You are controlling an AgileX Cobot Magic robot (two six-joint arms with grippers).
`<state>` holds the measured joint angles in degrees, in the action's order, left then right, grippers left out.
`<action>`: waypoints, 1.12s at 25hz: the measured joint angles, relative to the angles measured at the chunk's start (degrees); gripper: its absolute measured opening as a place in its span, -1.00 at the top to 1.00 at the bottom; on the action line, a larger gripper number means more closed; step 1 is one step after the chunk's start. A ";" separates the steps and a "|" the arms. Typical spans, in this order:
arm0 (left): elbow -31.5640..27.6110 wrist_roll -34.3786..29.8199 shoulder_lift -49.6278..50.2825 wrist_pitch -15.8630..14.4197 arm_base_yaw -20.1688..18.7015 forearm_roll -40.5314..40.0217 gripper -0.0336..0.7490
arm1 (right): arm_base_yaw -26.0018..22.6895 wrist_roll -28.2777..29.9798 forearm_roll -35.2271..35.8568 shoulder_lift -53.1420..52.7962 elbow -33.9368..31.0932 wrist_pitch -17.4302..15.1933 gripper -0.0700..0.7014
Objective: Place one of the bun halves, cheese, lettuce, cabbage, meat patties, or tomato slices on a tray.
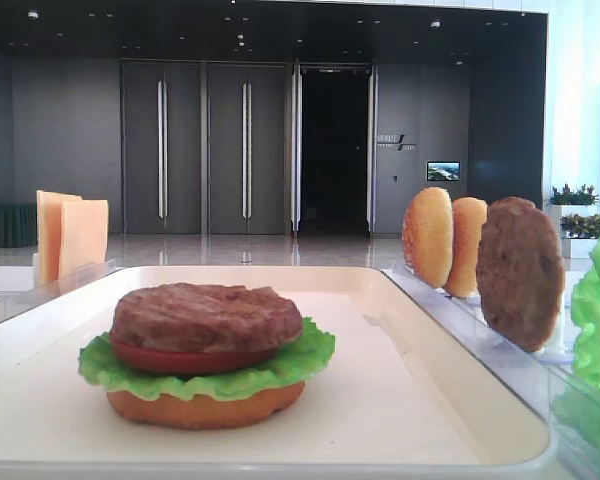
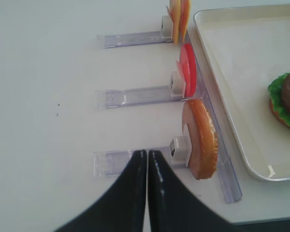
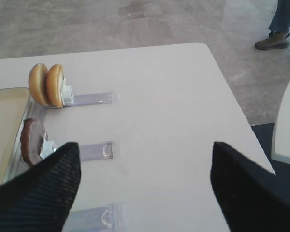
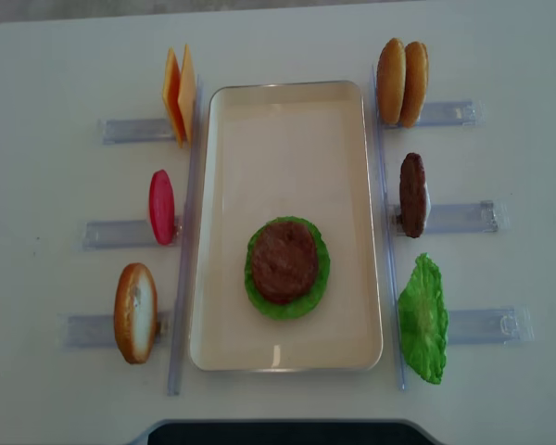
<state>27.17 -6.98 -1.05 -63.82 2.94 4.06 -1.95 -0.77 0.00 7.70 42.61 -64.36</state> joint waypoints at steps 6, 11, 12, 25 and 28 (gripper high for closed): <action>0.00 0.00 0.00 0.00 0.00 0.00 0.92 | 0.00 0.13 0.00 -7.98 -7.47 -0.78 -0.62; 0.00 0.00 0.00 0.00 0.00 0.00 0.92 | 0.00 0.29 0.00 -8.13 -8.65 -0.83 -0.62; 0.00 0.00 0.00 0.00 0.00 0.00 0.92 | 0.00 0.29 0.00 -8.13 -9.21 -0.83 -0.62; 0.00 0.00 0.00 0.00 0.00 0.00 0.92 | 0.00 2.14 0.00 -8.13 -14.07 -0.86 -0.58; 0.00 0.00 0.00 0.00 0.00 0.00 0.92 | 0.00 2.14 0.00 -8.13 -14.07 -0.86 -0.58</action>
<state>27.17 -6.98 -1.05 -63.82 2.94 4.06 -1.95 1.38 0.00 -0.43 28.54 -65.23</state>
